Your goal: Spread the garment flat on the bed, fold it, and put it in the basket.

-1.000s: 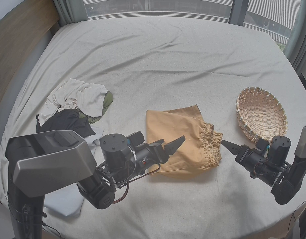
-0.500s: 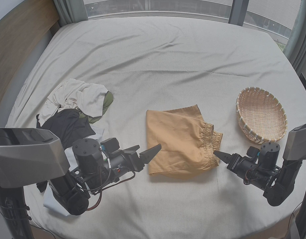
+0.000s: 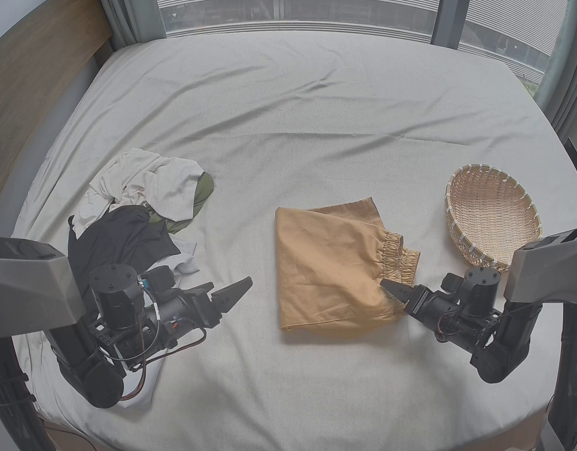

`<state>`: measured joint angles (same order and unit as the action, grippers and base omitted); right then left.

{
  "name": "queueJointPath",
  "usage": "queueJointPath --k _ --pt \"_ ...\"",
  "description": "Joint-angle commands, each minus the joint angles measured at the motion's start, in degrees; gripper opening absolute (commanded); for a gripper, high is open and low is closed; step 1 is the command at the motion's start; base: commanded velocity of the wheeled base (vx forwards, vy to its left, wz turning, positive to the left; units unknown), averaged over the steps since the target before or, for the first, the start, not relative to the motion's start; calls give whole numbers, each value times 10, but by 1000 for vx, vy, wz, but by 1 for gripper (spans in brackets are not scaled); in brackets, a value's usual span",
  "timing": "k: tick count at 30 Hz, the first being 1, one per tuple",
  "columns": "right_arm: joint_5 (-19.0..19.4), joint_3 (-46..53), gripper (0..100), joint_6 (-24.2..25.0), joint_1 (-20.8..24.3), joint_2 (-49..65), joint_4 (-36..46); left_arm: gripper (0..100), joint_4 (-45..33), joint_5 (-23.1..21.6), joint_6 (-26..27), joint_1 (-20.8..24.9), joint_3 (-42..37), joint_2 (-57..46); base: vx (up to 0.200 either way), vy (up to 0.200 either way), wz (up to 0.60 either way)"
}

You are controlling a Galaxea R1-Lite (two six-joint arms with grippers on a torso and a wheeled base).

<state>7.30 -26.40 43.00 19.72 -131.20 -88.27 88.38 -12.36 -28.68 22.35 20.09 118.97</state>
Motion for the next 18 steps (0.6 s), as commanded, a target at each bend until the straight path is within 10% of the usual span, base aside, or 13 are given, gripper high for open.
queueJointPath --k 1,11,12,18 --pt "0 -21 100 2 15 -13 0 100 0 1 9 -26 -20 -8 0 0 0" --pt "-2 -37 100 2 20 -13 0 100 2 0 31 -57 -39 -19 0 0 0" --pt "-2 -37 0 2 20 -13 0 100 2 0 32 -57 -39 -22 0 0 0" --pt "6 -31 0 -2 27 -5 -1 100 2 4 84 -60 -46 -20 0 0 0"
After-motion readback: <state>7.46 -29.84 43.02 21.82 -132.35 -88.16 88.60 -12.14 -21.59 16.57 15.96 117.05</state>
